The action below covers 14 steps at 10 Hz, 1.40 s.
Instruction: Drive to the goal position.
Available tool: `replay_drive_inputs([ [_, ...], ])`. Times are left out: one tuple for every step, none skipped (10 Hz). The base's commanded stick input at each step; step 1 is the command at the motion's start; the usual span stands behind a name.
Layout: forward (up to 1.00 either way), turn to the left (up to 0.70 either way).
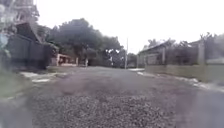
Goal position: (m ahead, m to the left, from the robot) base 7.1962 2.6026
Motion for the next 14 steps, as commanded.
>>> replay_drive_inputs([
  [0.70,0.00],
  [0.70,0.00],
  [0.70,0.00],
  [0.70,0.00],
  [0.70,0.00],
  [0.70,0.00],
  [0.70,0.00],
  [0.70,0.00],
  [0.70,0.00],
  [0.70,0.00],
  [0.70,0.00],
  [0.70,0.00],
  [0.70,0.00],
  [0.70,0.00],
])
